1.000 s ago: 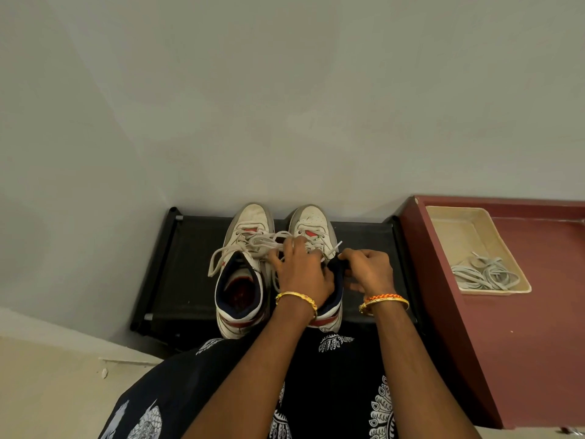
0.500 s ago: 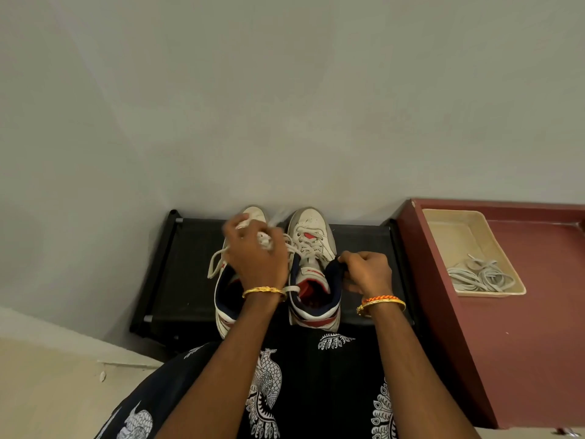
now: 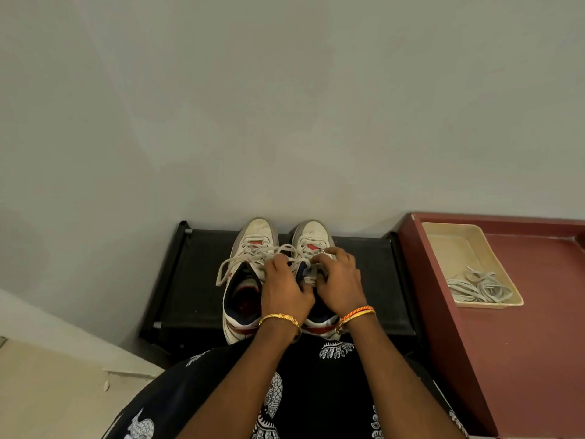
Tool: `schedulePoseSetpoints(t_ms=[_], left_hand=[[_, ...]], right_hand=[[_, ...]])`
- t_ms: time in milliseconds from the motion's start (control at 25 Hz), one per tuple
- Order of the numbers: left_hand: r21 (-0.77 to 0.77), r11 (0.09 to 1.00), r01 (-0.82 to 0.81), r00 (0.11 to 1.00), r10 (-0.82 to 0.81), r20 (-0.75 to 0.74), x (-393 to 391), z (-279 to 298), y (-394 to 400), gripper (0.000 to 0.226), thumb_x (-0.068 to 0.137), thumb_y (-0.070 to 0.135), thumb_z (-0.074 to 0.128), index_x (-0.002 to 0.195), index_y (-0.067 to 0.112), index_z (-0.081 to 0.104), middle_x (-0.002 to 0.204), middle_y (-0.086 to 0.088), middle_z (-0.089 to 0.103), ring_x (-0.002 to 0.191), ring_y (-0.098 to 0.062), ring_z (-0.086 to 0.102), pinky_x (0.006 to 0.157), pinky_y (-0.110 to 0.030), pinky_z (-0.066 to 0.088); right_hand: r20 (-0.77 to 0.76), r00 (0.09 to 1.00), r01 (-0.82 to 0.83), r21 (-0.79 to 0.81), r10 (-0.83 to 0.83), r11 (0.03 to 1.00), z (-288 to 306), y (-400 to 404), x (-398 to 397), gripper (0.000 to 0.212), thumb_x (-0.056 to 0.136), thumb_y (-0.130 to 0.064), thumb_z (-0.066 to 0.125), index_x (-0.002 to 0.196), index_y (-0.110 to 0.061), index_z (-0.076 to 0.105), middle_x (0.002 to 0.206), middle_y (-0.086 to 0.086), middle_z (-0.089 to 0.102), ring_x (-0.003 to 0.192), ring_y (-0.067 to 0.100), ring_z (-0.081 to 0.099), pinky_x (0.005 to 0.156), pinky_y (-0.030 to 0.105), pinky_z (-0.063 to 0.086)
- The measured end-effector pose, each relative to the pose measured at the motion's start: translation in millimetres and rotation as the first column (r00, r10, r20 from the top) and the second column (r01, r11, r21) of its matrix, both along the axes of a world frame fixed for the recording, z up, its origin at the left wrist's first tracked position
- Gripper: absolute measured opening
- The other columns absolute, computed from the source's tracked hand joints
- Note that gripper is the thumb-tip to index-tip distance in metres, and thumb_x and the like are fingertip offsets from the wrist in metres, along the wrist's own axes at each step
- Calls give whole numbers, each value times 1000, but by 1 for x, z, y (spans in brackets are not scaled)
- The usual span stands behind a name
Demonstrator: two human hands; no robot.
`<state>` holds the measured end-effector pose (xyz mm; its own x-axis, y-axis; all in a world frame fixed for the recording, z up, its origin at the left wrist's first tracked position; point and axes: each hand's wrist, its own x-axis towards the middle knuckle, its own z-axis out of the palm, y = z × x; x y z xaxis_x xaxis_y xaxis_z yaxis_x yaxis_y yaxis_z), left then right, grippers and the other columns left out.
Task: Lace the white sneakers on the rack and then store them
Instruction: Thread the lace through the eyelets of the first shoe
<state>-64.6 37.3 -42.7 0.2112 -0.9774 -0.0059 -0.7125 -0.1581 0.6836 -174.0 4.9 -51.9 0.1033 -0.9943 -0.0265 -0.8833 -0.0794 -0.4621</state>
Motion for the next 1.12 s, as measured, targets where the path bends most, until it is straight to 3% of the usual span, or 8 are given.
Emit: schedulePoseSetpoints(t_ms=[120, 280, 400, 560, 680, 760, 960, 1120], left_hand=[[69, 995, -75, 997, 77, -24, -1, -1, 0, 46, 82, 18, 66, 116, 6, 38, 123, -11, 42, 102, -27, 54, 75, -29, 47], [129, 991, -40, 999, 36, 39, -5, -7, 2, 36, 89, 23, 56, 119, 6, 47, 124, -11, 47, 109, -26, 52, 83, -32, 43], [103, 994, -30, 999, 31, -7, -5, -12, -1, 36, 92, 21, 51, 127, 13, 51, 124, -9, 53, 114, -25, 51, 91, -33, 43], [69, 996, -54, 998, 57, -40, -5, -17, -2, 27, 94, 20, 47, 117, 12, 58, 113, -10, 60, 107, -27, 54, 86, -36, 46], [78, 995, -64, 998, 63, 10, -6, -14, -2, 24, 96, 22, 44, 109, 8, 58, 109, -11, 59, 102, -27, 55, 81, -35, 43], [89, 992, -85, 996, 83, 24, -8, -11, 0, 25, 96, 20, 43, 115, 7, 54, 114, -12, 57, 105, -27, 54, 83, -36, 43], [99, 995, -25, 998, 18, 68, -7, -7, 0, 28, 97, 16, 40, 123, 8, 46, 118, -13, 57, 109, -28, 53, 84, -36, 43], [117, 990, -82, 996, 76, 57, -6, -7, -2, 28, 99, 23, 38, 119, 8, 49, 111, -15, 61, 104, -31, 57, 81, -37, 44]], right_hand=[[-34, 999, 31, -14, -31, 999, -3, -1, -4, 31, 88, -20, 58, 119, -22, 62, 143, 5, 38, 134, 25, 25, 104, 45, 31], [-79, 996, 28, -76, -34, 997, -4, -3, 0, 24, 89, -24, 58, 111, -21, 66, 143, 5, 37, 135, 25, 23, 106, 42, 26], [-101, 995, -18, -101, 7, 995, -3, -5, 7, 24, 88, -27, 59, 108, -20, 69, 144, 4, 36, 135, 25, 23, 108, 42, 21], [90, 996, 9, -150, 4, 989, 2, 0, 7, 14, 81, -30, 66, 92, -23, 72, 133, -4, 48, 130, 17, 31, 105, 36, 16], [202, 978, 63, -67, -48, 996, 2, -2, 4, 24, 83, -25, 64, 107, -25, 67, 130, -5, 50, 129, 16, 34, 106, 38, 19], [157, 985, 69, 3, -69, 998, -2, -3, 2, 34, 86, -19, 60, 119, -23, 60, 135, -1, 45, 132, 19, 32, 108, 42, 19], [-27, 996, 89, -39, -90, 995, -8, -3, 10, 32, 88, -21, 58, 120, -23, 62, 145, 6, 33, 139, 22, 21, 111, 44, 14], [-28, 997, 75, -84, -78, 994, -6, -6, 13, 36, 89, -20, 60, 125, -26, 60, 149, 8, 28, 140, 25, 19, 112, 44, 13]])
